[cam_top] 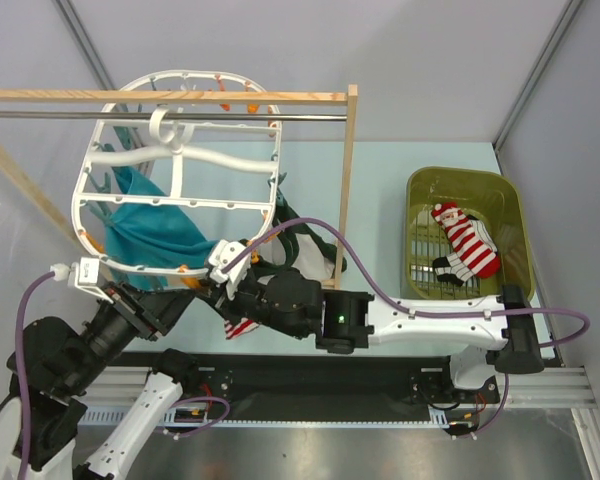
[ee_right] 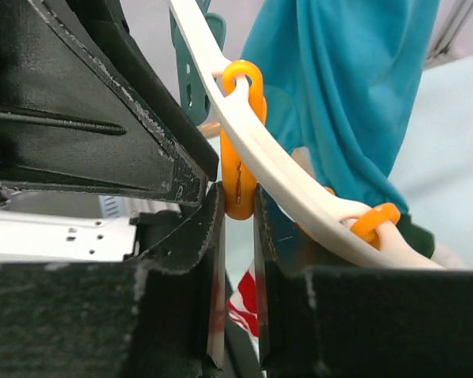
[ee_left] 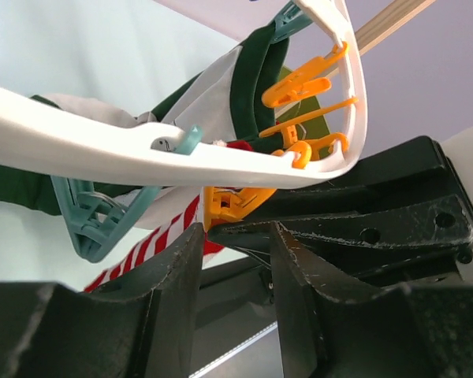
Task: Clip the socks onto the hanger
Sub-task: Open the clamp at the hanger.
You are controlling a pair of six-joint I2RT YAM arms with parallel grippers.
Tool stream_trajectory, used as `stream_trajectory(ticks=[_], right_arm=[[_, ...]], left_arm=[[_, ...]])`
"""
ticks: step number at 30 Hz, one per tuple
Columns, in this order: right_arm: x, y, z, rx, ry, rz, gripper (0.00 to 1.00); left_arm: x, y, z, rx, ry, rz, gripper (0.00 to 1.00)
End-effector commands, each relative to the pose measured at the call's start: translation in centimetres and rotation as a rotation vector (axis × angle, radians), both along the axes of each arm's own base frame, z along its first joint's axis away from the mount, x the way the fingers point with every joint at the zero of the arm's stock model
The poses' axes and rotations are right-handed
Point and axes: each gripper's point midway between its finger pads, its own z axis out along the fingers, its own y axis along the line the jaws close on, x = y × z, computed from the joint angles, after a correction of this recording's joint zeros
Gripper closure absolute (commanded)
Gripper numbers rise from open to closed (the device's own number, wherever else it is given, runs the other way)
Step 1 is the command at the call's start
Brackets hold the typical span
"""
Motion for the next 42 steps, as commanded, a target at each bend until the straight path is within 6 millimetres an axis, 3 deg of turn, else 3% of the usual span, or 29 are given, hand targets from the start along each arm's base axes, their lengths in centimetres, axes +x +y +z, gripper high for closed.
stream_trajectory(ticks=[1, 6, 8, 12, 22, 32, 34, 40, 42], right_arm=[[-1.0, -1.1, 1.0, -0.031, 0.121, 0.013, 1.00], [-1.3, -1.6, 1.9, -0.068, 0.187, 0.026, 1.00], [-1.5, -1.6, 1.0, -0.108, 0.212, 0.028, 1.00], [-1.7, -1.8, 2.4, -0.094, 0.255, 0.031, 1.00], [-2.5, -1.2, 2.1, -0.125, 0.342, 0.068, 1.00], [-2.2, -1.8, 3.7, -0.083, 0.343, 0.061, 1.00], [-2.3, -1.8, 4.1, -0.073, 0.347, 0.065, 1.00], [-2.5, -1.9, 5.1, -0.045, 0.351, 0.074, 1.00], [-2.6, -1.9, 5.2, -0.045, 0.350, 0.077, 1.00]], left_arm=[[0.3, 0.1, 1.6, -0.029, -0.048, 0.013, 0.56], [0.2, 0.2, 2.6, -0.039, -0.066, 0.017, 0.52], [0.2, 0.0, 3.1, -0.052, -0.076, 0.007, 0.49], [0.4, -0.3, 3.0, -0.052, -0.069, -0.002, 0.48], [1.1, -1.2, 3.7, -0.080, -0.077, -0.032, 0.44], [1.1, -1.0, 3.3, -0.080, -0.057, -0.021, 0.44], [1.0, -1.0, 3.2, -0.085, -0.058, -0.019, 0.45], [1.3, -1.6, 2.7, -0.097, -0.044, -0.047, 0.65], [1.3, -1.5, 2.9, -0.095, -0.049, -0.043, 0.59]])
